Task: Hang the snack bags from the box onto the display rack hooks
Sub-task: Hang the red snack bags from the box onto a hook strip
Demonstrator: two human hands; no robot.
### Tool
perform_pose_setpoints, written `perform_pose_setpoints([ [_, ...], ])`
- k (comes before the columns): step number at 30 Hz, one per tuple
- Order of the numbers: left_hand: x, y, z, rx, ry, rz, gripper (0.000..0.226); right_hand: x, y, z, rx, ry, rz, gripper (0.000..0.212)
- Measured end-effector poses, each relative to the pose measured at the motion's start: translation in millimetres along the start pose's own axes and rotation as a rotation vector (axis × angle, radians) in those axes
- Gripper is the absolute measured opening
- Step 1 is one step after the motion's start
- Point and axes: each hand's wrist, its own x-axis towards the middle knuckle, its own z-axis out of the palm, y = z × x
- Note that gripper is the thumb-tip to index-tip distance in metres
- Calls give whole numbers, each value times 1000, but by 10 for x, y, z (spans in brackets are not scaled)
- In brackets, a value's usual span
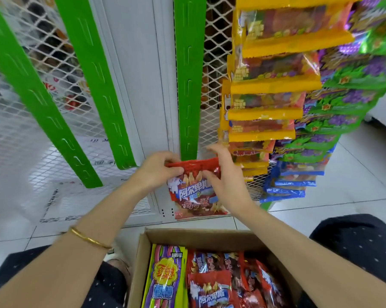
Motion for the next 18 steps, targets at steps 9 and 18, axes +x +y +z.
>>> perform_pose_setpoints([
  [9, 197, -61, 65, -133, 291, 38, 28, 242, 140, 432, 155, -56, 166, 58],
  [18, 143, -51, 87, -112, 258, 118, 16, 215, 158, 476, 246, -18, 145, 51],
])
